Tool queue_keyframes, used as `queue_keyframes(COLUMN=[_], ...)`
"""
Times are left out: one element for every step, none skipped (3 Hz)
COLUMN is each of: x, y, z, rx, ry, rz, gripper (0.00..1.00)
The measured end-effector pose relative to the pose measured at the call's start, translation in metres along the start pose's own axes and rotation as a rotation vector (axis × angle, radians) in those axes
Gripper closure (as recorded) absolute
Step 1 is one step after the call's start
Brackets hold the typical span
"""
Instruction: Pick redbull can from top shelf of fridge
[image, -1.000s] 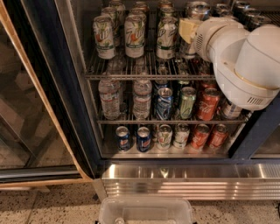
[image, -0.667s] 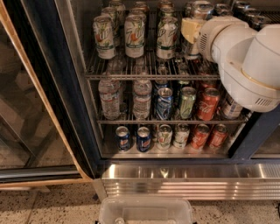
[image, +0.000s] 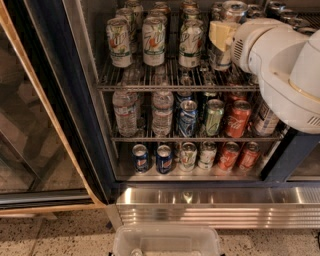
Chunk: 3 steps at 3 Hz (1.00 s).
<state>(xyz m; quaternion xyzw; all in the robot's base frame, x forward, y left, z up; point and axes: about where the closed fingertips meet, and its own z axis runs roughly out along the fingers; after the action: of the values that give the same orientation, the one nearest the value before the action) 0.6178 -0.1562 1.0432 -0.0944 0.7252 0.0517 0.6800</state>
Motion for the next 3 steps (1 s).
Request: queue_keyframes(x=[-0.001,-0.001,0.0], y=[0.004,0.006,0.007], z=[-0.008,-0.015,-0.021], rx=[-0.019,-0.036,-0.049], ry=[0.002,0.005,0.009], rz=[0.001,0.003,0.009], gripper=[1.0,1.0,1.0])
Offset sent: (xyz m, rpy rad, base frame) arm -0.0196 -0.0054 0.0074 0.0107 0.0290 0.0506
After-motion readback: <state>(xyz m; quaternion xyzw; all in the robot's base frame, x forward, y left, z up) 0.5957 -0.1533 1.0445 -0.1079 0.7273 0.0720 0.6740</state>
